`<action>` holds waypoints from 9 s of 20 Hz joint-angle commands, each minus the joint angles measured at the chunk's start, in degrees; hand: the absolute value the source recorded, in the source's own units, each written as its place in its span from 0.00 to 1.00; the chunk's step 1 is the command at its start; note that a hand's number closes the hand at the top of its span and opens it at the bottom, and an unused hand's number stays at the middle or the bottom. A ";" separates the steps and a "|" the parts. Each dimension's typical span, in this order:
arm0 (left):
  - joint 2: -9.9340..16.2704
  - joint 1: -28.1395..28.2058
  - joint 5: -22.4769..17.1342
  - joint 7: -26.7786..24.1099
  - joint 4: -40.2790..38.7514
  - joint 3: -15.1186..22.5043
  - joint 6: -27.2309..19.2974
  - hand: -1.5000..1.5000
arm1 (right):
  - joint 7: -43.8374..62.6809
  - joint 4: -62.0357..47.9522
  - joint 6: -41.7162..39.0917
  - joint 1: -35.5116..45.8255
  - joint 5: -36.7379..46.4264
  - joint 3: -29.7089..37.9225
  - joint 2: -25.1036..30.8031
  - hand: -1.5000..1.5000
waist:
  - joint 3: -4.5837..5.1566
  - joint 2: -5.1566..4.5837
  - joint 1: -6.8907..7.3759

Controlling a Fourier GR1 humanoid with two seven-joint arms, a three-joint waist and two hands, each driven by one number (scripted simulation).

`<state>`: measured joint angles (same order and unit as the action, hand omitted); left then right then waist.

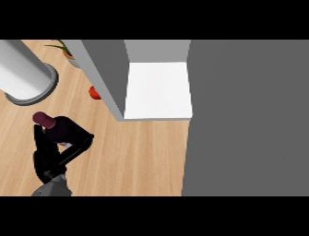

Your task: Pick up the wine, place it into the cabinet and close the cabinet

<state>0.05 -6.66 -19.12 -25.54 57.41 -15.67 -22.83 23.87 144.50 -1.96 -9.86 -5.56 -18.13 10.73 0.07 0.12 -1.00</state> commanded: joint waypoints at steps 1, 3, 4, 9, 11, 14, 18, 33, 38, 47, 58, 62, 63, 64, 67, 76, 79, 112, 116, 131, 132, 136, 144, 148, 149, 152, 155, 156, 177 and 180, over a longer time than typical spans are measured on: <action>-0.05 -2.65 -6.16 -6.22 -5.66 -2.00 1.90 0.00 | 3.25 12.24 -0.26 -3.94 -4.51 1.08 0.93 0.00 | 0.01 -0.04 -0.24; -0.03 -3.08 -5.92 -4.76 -3.86 -3.72 4.07 0.00 | 8.71 13.45 1.42 0.50 -4.65 1.69 1.09 0.00 | 0.05 -0.06 0.39; -0.03 -3.58 -7.64 -4.80 -3.12 -1.17 1.55 0.00 | 5.42 12.74 0.38 -4.09 -4.60 -0.01 0.51 0.00 | -0.03 0.06 0.10; 0.59 -7.35 -9.16 -9.12 -11.79 -3.04 6.33 0.00 | 4.62 11.40 -0.87 -1.68 -8.98 5.92 1.74 0.00 | -0.04 -0.19 0.01; -0.04 -6.33 -10.60 -10.92 -11.41 0.52 4.72 0.00 | 9.13 14.48 1.45 -0.66 -5.37 1.88 0.63 0.00 | 0.01 0.00 0.01; 0.90 -9.64 -9.18 -10.25 -12.76 -1.56 4.06 0.00 | 8.16 14.40 1.35 -1.76 -3.96 -0.80 -0.11 0.00 | -0.01 0.01 -0.06; -0.03 -8.20 -10.91 -11.43 -12.79 0.18 5.62 1.00 | 10.73 15.97 0.49 -1.08 -7.34 3.32 1.91 0.00 | -0.03 0.08 0.06; 1.53 -4.78 -5.24 -15.82 -10.83 9.40 18.27 1.00 | 4.67 7.89 0.00 -0.40 -3.81 2.28 -0.58 0.00 | -0.15 0.64 0.70; 3.27 2.63 -4.16 -17.72 -1.94 15.38 30.43 1.00 | 4.34 8.61 -0.97 -1.06 -5.25 3.37 0.11 0.00 | -0.21 0.68 1.19; 3.54 11.31 -3.44 -3.82 22.33 23.21 26.62 1.00 | 6.88 10.81 -0.47 -1.36 -5.63 2.25 -0.88 0.00 | -0.18 0.44 1.12; -0.02 1.79 1.03 14.74 38.44 34.07 4.67 1.00 | 5.50 9.67 -1.16 -1.66 -5.75 3.09 -1.86 0.00 | -0.15 0.18 0.04; -0.04 -6.39 0.41 17.94 34.92 33.92 -1.35 1.00 | 6.56 11.03 -2.26 -2.16 -6.70 2.92 -1.34 0.00 | -0.12 0.06 -0.48; -0.04 -4.48 -1.44 17.49 35.89 37.65 -4.69 1.00 | 3.68 9.46 -3.02 -3.98 -5.22 3.00 -1.57 0.00 | -0.12 0.07 -0.17; -0.04 -6.01 -0.80 18.24 35.38 40.49 -8.13 1.00 | 5.49 11.42 -2.81 -2.96 -7.52 5.23 -0.78 0.00 | -0.13 0.11 -0.62; -0.05 -12.14 0.06 21.29 33.63 37.22 -10.54 1.00 | 6.82 12.46 -3.28 -4.48 -7.47 4.63 -0.70 0.00 | -0.12 0.12 -0.58; -0.05 -18.10 -2.75 16.80 19.28 36.99 -11.40 1.00 | 9.13 13.78 -3.13 -2.23 -9.34 8.12 -0.29 0.00 | -0.08 -0.03 -0.34; -0.05 -20.87 -7.71 8.80 9.17 39.06 -12.31 1.00 | 4.94 8.06 -4.62 0.20 -8.92 6.67 -1.42 0.00 | -0.04 -0.45 -1.17; -0.05 -41.39 -31.87 -3.87 -22.05 37.18 -8.85 1.00 | 3.09 9.39 -9.34 -6.49 -10.60 8.10 -3.04 0.00 | -0.06 -0.35 -1.33; -0.05 -45.38 -34.85 -5.06 -25.93 36.58 -9.74 1.00 | 2.30 6.45 -8.44 -3.92 -7.62 5.77 -4.85 0.00 | -0.01 -0.61 -1.92; 2.88 -57.51 -24.99 -5.15 -44.94 35.27 -17.71 0.00 | 1.41 5.44 -10.18 -4.78 -10.03 7.02 -5.05 0.00 | -0.09 -0.89 -2.28; 3.20 -58.69 -24.03 -3.50 -45.85 36.15 -18.67 0.00 | 0.95 6.26 -11.09 -6.28 -10.59 8.52 -4.08 0.00 | -0.12 -0.72 -2.35; 3.58 -59.81 -23.35 -3.40 -49.41 35.47 -18.18 0.00 | 0.37 3.83 -9.98 -3.87 -10.05 8.17 -5.60 0.00 | -0.07 -1.30 -2.80; 4.64 -59.06 -22.18 -4.77 -52.36 34.80 -18.13 0.00 | 0.27 5.72 -11.31 -6.28 -8.40 4.66 -5.63 0.00 | -0.02 -1.30 -3.10; 4.42 -59.20 -21.91 -5.25 -52.56 34.31 -17.46 0.00 | 0.55 6.00 -10.56 -6.01 -7.53 4.44 -6.28 0.00 | -0.01 -1.15 -2.71; 6.76 -59.45 -21.95 -4.99 -52.47 34.21 -14.61 0.00 | 1.15 7.76 -11.51 -6.27 -8.08 5.04 -4.90 0.00 | 0.01 -1.33 -3.35; 4.26 -58.27 -21.78 -7.74 -50.69 33.71 -12.70 0.00 | 0.29 6.74 -11.65 -6.66 -8.29 5.52 -5.07 0.00 | 0.00 -1.08 -2.43; 3.94 -57.69 -21.16 -11.12 -49.61 33.64 -10.92 0.00 | -1.16 6.41 -12.21 -7.62 -8.39 5.82 -5.11 0.00 | -0.02 -0.99 -2.38; 5.38 -58.05 -20.45 -10.02 -50.08 34.25 -9.47 0.00 | 1.38 8.75 -11.43 -7.97 -9.50 5.52 -4.93 0.00 | -0.01 -0.87 -2.23; 0.27 -46.89 -18.97 -10.42 -23.57 35.28 -7.31 0.00 | 0.88 9.95 -10.27 -10.51 -9.00 7.27 -4.53 0.00 | -0.12 0.85 1.74; 3.35 -41.64 -18.38 -6.91 -16.35 37.22 -5.87 0.00 | 1.85 9.98 -8.47 -11.12 -2.81 0.53 -6.32 0.00 | -0.06 0.95 2.11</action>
<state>1.74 -53.78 -38.40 -34.64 33.26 19.63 -28.74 21.72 143.82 -11.28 -17.31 -7.50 -15.26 4.21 0.00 0.92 0.66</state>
